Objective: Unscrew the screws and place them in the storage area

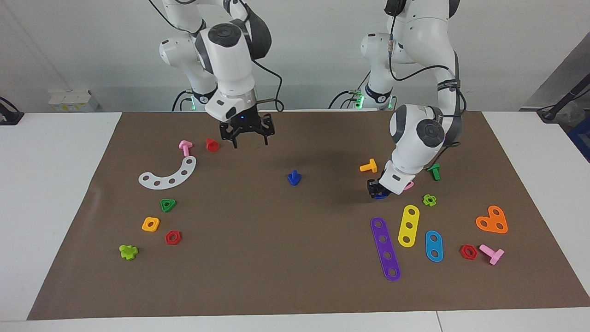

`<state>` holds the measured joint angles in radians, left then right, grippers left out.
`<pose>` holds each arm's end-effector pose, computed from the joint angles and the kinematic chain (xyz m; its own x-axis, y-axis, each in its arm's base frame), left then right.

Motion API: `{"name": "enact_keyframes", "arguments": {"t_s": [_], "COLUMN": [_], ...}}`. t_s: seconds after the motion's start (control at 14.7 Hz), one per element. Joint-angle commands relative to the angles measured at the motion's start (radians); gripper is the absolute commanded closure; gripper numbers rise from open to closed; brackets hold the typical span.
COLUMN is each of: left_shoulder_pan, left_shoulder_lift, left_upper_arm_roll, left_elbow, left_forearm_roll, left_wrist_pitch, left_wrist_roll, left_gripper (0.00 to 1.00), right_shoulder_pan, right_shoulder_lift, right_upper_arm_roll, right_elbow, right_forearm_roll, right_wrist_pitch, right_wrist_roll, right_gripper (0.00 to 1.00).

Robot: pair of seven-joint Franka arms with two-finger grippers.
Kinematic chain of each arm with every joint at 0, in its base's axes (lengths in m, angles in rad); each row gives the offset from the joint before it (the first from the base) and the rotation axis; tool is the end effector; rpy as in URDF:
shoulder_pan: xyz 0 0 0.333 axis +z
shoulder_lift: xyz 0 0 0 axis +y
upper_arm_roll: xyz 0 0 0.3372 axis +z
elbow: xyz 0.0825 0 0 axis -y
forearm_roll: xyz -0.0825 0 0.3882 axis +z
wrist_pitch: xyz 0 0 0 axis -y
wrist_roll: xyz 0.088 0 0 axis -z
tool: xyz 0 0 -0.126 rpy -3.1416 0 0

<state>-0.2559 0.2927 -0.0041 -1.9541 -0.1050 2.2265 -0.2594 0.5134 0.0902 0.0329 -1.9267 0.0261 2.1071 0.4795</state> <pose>0.5944 -0.1630 0.3260 0.9971 0.0627 -0.0435 0.0659 -0.9951 0.0743 0.5098 0.3114 0.4508 0.9964 0.0519 0.0676 0.0563 -0.9963 -0.0650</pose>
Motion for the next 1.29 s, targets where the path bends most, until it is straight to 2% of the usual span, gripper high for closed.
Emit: {"name": "enact_keyframes", "arguments": {"t_s": [0.0,0.14,0.2,0.41,0.54,0.81,1.02,1.15,1.22], "left_shoulder_pan": [0.017,0.036,0.037,0.037,0.040,0.170,0.230,0.230,0.230], "left_shoulder_lift": [-0.044,-0.043,-0.044,-0.096,-0.139,-0.191,-0.219,-0.250,-0.277], "left_upper_arm_roll": [-0.007,-0.007,-0.001,0.074,0.108,0.111,0.113,0.111,0.111], "left_elbow": [-0.065,-0.054,-0.048,0.019,0.017,0.014,0.014,0.015,0.012], "left_forearm_roll": [0.019,0.019,0.019,0.031,0.131,0.142,0.142,0.142,0.142], "left_wrist_pitch": [0.047,0.036,0.019,-0.147,-0.220,-0.284,-0.292,-0.294,-0.303], "left_wrist_roll": [0.000,0.000,0.000,0.002,0.015,0.197,0.287,0.284,0.282], "left_gripper": [0.00,0.00,0.00,0.00,0.00,0.00,0.00,0.00,0.00], "right_shoulder_pan": [0.042,0.086,0.095,0.102,0.120,0.120,0.120,0.120,0.120], "right_shoulder_lift": [0.080,0.143,0.161,0.172,0.190,0.203,0.198,0.195,0.195], "right_upper_arm_roll": [-0.005,-0.005,-0.005,-0.005,-0.005,-0.005,-0.005,-0.005,-0.005], "right_elbow": [0.008,0.009,0.008,-0.008,-0.018,-0.031,-0.063,-0.074,-0.074], "right_forearm_roll": [0.014,-0.003,-0.024,-0.034,-0.063,-0.086,-0.087,-0.087,-0.087], "right_wrist_pitch": [0.100,0.180,0.201,0.220,0.223,0.257,0.286,0.284,0.284], "right_wrist_roll": [0.042,0.074,0.090,0.099,0.102,0.111,0.111,0.117,0.117], "right_gripper": [0.16,0.21,0.27,0.31,0.34,0.40,0.46,0.66,0.82]}}
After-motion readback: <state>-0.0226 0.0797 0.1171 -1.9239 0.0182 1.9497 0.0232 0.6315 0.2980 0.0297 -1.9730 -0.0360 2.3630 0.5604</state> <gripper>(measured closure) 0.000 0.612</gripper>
